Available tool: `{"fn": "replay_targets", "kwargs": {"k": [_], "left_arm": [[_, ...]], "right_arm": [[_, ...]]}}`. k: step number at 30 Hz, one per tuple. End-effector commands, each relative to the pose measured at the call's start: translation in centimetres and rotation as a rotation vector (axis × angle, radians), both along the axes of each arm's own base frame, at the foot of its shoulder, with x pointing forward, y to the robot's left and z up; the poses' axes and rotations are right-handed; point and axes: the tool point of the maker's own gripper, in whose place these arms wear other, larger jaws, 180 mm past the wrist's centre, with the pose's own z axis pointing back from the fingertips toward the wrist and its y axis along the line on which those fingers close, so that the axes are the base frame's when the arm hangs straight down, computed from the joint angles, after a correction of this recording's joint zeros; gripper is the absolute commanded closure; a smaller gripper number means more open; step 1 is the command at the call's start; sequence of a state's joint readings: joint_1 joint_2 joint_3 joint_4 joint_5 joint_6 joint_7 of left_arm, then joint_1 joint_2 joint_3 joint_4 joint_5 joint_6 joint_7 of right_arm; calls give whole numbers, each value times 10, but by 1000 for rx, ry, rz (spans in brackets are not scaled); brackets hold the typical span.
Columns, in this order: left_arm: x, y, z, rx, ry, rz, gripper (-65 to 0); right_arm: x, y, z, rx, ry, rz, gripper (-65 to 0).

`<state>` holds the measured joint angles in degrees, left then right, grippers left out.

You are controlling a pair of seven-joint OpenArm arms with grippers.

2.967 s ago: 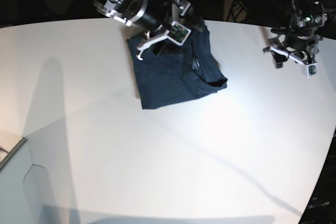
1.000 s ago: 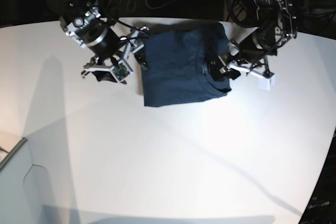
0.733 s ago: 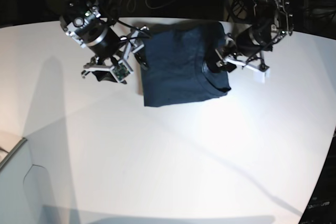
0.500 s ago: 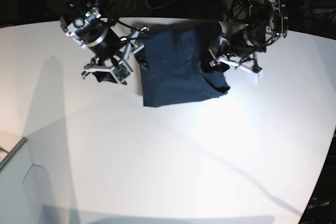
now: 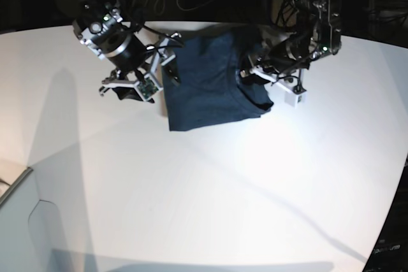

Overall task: Layout the t-shirt on the table in an organized manner, then fold the t-shirt properly
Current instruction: 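Grasp the folded shirt edge with the left gripper, then drag the folded shirt with the left gripper toward the right gripper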

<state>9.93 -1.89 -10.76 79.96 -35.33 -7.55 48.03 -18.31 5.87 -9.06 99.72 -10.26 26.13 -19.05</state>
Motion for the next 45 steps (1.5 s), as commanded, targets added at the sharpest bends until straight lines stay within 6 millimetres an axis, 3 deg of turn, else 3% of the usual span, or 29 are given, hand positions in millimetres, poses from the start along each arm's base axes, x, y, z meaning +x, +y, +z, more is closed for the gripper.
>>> {"fn": "replay_targets", "kwargs": {"k": [1,5,7,12,19,24,28,33,36,42,45], "left_arm": [[0,2,-1,6,10,-1,-194],[5,2,-4,6,17,0,-92],[4,2,-9,5,31,1,-8],[7,2,-8,4,27,-1,-5],[27,-27,5,55,-32,-200,-5],[50,-41,22,121,-103,-341,-5],[74,-53,31,176,-143,-443,-5],[94,-61,18,240,-98,-528,-5],[104,-78,16,259,-86,-577,-5],[124,-119,30,347,-251,-731,-5],[123,-139,31,397,-340,-836,-5]], "right_arm": [[5,2,10,23,-35,3,-391],[5,1,10,21,-36,2,-391],[5,1,10,21,-36,2,-391],[6,-10,8,10,-33,-25,-391],[11,-30,10,-8,-42,-77,-390],[21,-70,15,-22,-60,-217,-390],[23,-116,19,-22,-77,-390,-390],[16,-164,23,-44,-88,-545,-390],[10,-187,24,-67,-90,-606,-390],[-12,-221,22,-78,-78,-744,-390],[-19,-228,21,-76,-71,-785,-390]]}}
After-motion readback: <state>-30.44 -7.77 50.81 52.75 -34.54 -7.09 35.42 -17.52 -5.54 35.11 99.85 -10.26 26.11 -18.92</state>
